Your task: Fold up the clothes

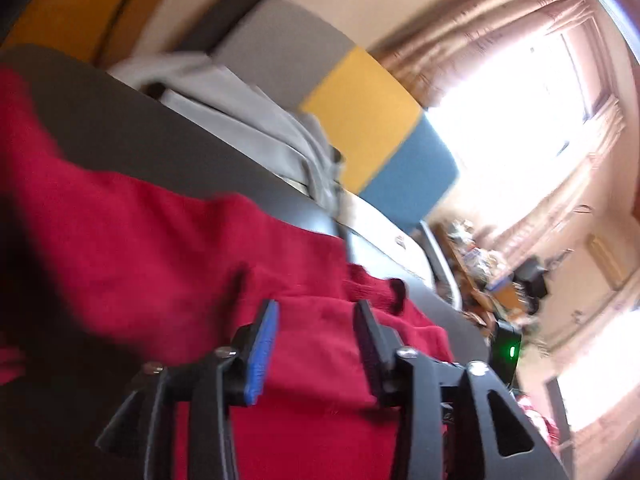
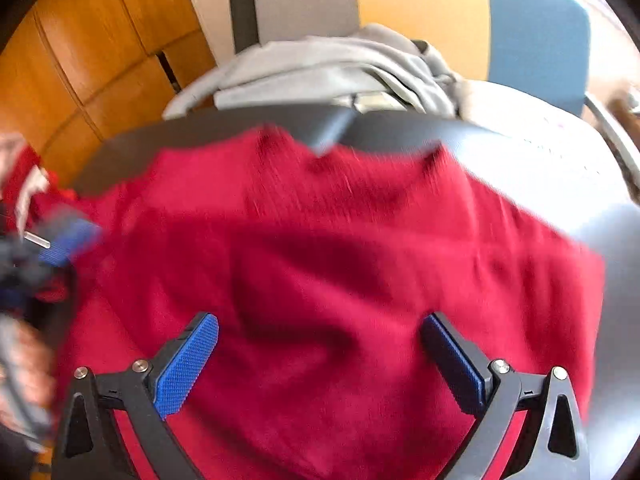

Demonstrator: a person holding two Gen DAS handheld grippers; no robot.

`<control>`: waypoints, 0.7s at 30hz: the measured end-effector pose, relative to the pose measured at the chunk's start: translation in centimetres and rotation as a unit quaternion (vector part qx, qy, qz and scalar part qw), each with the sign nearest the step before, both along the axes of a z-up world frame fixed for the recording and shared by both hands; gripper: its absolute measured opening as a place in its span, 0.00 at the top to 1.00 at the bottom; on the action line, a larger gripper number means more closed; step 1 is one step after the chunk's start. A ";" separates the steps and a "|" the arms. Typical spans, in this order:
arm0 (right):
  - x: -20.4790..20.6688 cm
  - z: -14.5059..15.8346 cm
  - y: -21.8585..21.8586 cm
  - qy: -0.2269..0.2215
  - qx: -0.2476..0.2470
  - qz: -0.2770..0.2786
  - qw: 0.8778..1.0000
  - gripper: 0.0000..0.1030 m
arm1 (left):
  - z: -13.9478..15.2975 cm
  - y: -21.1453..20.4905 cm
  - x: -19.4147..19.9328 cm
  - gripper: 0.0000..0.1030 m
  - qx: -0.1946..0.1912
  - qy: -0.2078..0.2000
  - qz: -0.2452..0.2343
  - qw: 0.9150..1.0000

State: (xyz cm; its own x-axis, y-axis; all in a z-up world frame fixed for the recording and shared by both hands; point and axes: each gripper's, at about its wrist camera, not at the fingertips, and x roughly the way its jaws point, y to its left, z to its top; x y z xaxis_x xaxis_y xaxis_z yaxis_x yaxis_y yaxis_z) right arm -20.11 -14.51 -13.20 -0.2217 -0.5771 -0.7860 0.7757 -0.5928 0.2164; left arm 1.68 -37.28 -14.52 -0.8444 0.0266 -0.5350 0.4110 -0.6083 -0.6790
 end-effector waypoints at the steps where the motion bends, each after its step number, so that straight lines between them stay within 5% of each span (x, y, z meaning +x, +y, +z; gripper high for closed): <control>1: 0.6 -0.4 0.4 0.017 0.009 -0.002 1.000 0.00 | 0.5 -0.5 1.2 0.53 0.003 -0.002 0.017 1.000; 6: 3.7 -2.2 2.7 0.099 0.052 -0.010 0.994 0.00 | 2.9 -3.2 6.9 0.40 0.015 -0.012 0.101 0.995; 11: 3.0 -2.3 2.8 0.098 0.044 -0.012 0.994 0.00 | 4.1 -6.0 9.3 0.24 0.071 -0.021 0.169 0.983; 14: 3.3 -2.1 3.1 0.098 0.042 -0.010 0.994 0.00 | 3.1 -7.5 7.8 0.23 0.112 -0.048 0.211 0.970; 16: 3.6 -1.9 3.2 0.097 0.039 -0.009 0.994 0.00 | 2.5 -8.0 6.8 0.23 0.103 -0.076 0.239 0.962; 21: 3.3 -1.7 3.6 0.085 0.016 -0.011 0.996 0.00 | 1.0 -9.3 6.0 0.23 0.091 -0.119 0.344 0.927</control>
